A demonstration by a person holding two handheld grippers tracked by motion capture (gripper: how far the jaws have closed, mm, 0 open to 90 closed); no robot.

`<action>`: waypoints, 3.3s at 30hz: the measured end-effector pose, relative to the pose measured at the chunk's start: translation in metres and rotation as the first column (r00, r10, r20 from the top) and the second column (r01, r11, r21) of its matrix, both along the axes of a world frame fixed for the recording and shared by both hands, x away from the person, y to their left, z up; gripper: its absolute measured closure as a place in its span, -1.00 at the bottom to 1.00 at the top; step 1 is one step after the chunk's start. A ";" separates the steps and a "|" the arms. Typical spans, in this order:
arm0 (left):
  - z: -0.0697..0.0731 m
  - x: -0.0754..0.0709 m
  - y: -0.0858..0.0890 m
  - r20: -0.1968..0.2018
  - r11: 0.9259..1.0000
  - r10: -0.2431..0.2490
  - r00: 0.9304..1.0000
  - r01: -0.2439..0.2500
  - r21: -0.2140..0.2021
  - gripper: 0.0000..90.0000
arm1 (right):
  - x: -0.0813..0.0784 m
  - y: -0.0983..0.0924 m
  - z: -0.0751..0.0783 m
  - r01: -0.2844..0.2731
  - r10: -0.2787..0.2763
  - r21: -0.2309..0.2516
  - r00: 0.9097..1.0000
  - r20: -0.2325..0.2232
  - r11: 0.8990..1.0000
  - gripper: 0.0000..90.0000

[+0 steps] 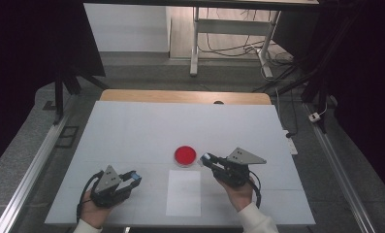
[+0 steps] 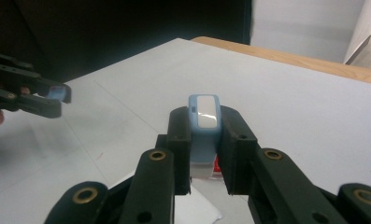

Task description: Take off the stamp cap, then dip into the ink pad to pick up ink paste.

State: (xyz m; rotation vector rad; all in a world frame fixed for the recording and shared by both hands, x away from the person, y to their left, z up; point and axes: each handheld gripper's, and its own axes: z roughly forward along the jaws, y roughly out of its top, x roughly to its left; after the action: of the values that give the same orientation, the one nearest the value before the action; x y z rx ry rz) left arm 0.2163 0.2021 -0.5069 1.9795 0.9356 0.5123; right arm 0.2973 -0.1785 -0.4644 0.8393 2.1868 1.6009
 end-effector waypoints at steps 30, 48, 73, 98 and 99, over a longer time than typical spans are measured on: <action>-0.006 -0.001 0.013 -0.023 1.000 0.012 1.000 -0.012 0.002 0.45 | 0.018 0.007 0.009 -0.010 0.010 -0.054 1.000 -0.002 0.998 0.67; -0.006 -0.001 0.014 -0.026 1.000 0.016 1.000 -0.016 -0.003 0.45 | 0.042 0.023 0.015 -0.026 0.024 -0.070 0.999 -0.031 0.997 0.67; -0.006 0.003 0.012 -0.025 1.000 0.015 1.000 -0.015 -0.005 0.45 | 0.064 0.054 0.000 -0.038 0.031 -0.144 0.998 -0.051 0.989 0.67; -0.007 0.003 0.012 -0.034 1.000 0.016 0.999 -0.016 -0.009 0.45 | 0.082 0.072 -0.030 -0.051 0.025 -0.247 0.994 -0.106 0.968 0.67; -0.007 0.003 0.012 -0.035 1.000 0.016 0.999 -0.016 -0.009 0.45 | 0.082 0.073 -0.031 -0.052 0.026 -0.252 0.994 -0.104 0.966 0.67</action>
State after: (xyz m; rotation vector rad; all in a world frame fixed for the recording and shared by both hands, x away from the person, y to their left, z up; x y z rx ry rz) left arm 0.2198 0.2143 -0.5141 1.9804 0.9744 0.4825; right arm 0.3795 -0.1055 -0.4951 0.8180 2.4271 1.2810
